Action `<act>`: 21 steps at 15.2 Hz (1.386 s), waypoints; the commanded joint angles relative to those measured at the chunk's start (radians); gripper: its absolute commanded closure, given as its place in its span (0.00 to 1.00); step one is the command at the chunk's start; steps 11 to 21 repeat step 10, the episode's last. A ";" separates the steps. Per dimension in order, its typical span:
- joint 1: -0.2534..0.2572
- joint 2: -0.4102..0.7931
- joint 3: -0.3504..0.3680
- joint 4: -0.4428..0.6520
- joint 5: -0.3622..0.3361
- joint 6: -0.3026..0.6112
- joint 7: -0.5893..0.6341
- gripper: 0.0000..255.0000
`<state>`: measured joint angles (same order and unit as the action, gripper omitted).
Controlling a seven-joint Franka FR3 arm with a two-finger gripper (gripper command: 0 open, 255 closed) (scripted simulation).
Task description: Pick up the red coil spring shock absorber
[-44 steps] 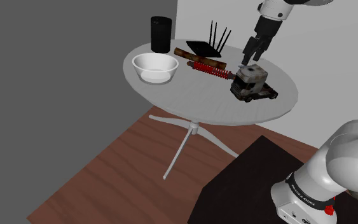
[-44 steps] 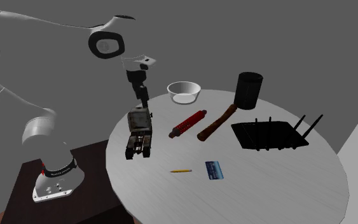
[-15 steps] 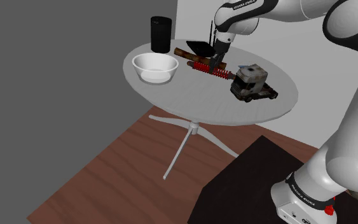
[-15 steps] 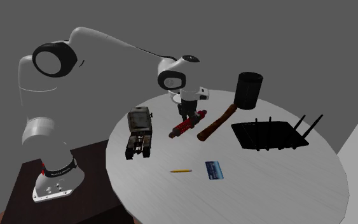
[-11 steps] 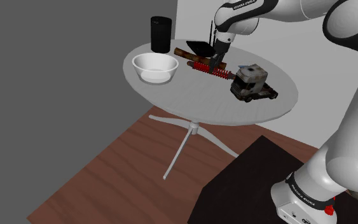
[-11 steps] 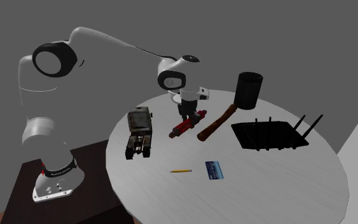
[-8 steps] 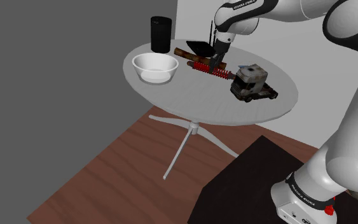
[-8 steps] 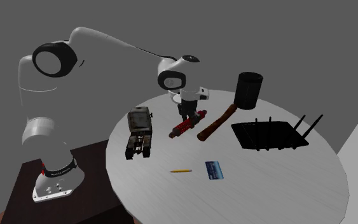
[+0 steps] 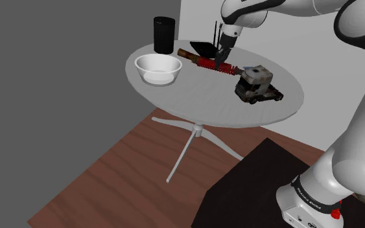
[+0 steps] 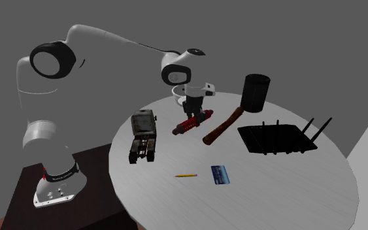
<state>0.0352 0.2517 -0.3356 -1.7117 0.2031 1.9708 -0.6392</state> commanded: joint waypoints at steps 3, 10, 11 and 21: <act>-0.001 -0.009 -0.002 0.044 -0.007 -0.052 0.008 1.00; -0.003 -0.017 -0.005 0.102 -0.013 -0.117 0.018 1.00; -0.003 -0.017 -0.005 0.102 -0.013 -0.117 0.018 1.00; -0.003 -0.017 -0.005 0.102 -0.013 -0.117 0.018 1.00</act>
